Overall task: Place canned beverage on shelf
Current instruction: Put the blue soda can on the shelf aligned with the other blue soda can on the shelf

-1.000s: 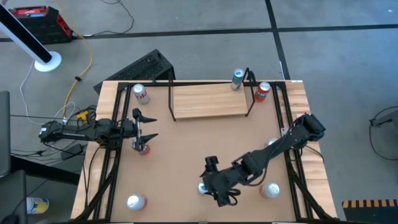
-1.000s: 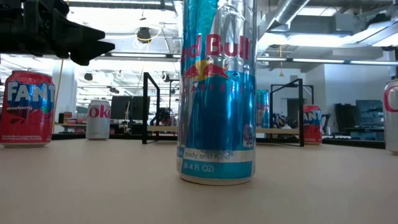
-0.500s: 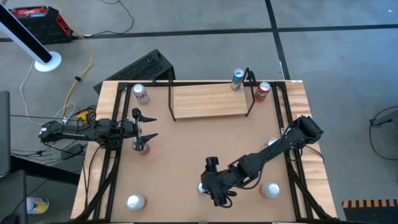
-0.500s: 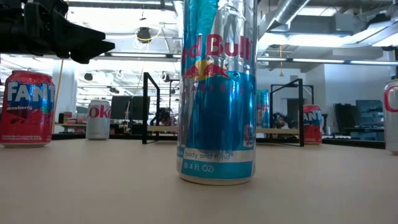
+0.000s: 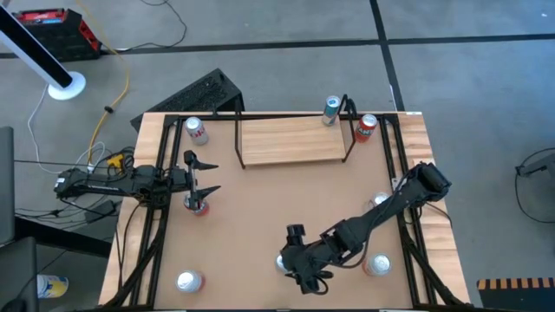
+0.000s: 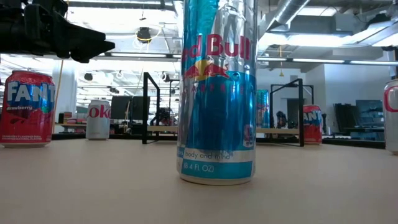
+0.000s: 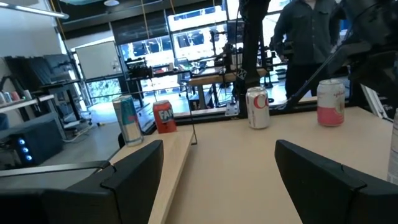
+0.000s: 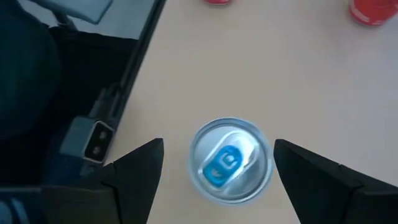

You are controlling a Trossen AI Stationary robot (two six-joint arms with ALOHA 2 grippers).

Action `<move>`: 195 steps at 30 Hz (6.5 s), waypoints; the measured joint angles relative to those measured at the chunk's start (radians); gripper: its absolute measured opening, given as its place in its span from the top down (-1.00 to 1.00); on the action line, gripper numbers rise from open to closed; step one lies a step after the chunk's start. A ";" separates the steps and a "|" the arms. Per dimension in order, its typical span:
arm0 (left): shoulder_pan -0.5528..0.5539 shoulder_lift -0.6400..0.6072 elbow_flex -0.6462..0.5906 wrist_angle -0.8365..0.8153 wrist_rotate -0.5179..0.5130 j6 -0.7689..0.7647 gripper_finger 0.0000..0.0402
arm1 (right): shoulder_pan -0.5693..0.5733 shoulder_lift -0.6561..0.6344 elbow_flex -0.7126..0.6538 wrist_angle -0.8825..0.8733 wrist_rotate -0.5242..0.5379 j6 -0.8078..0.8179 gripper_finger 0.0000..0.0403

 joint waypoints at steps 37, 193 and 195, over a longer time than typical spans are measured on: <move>0.000 0.000 0.000 0.000 0.000 -0.003 -0.47 | -0.012 0.039 -0.036 0.022 -0.008 -0.029 -0.63; 0.000 -0.002 0.000 -0.001 0.000 0.105 -0.47 | -0.239 -0.114 -0.187 -0.075 0.181 0.182 -0.66; 0.000 -0.002 0.000 -0.001 0.000 0.105 -0.47 | -0.240 -0.114 -0.187 -0.074 0.181 0.182 -0.60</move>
